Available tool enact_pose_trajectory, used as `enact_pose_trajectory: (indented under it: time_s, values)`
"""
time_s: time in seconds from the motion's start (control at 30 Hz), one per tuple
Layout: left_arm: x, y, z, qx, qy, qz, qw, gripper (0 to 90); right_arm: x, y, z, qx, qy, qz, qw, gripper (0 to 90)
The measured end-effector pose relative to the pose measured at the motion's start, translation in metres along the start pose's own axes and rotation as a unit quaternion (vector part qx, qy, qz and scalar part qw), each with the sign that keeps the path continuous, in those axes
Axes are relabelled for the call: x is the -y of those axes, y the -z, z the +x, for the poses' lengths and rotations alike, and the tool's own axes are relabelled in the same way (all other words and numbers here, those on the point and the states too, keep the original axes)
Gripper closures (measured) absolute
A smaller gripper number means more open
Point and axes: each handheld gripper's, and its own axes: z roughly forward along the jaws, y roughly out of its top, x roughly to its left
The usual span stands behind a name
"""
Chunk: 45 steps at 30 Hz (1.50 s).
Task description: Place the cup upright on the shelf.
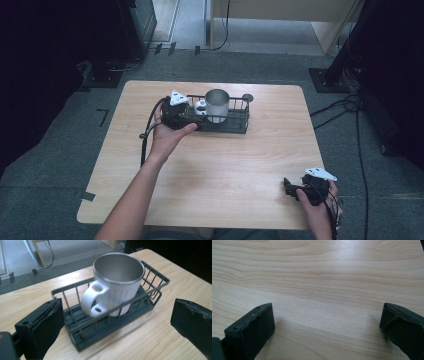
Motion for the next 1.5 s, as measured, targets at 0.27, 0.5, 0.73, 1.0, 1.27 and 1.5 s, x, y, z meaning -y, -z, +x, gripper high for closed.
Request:
enact_pose_trajectory:
  time_s: [0.27,0.5,0.73,1.0,1.27,1.5]
  values:
    - [0.028,0.020,0.004,-0.007,0.002,-0.002,1.0000,0.0,0.000,0.000,0.000,0.000,0.000,0.000,1.0000,0.0]
    - [0.055,0.040,0.010,-0.013,0.006,-0.006,0.9999,0.0,0.000,0.000,0.000,0.000,0.000,0.000,1.0000,0.0]
    - [0.085,0.056,0.024,-0.027,0.020,-0.005,0.9994,0.0,0.000,0.000,0.000,0.000,0.000,0.000,1.0000,0.0]
    - [0.128,0.068,0.036,-0.052,0.039,0.012,0.9978,0.0,0.000,0.000,0.000,0.000,0.001,0.000,1.0000,0.0]
    - [0.170,0.078,0.049,-0.069,0.066,0.025,0.9951,0.0,0.000,0.000,0.000,0.000,0.001,0.000,1.0000,0.0]
    - [0.198,0.088,0.059,-0.098,0.072,0.040,0.9918,0.0,0.000,0.000,0.000,0.000,0.001,0.000,1.0000,0.0]
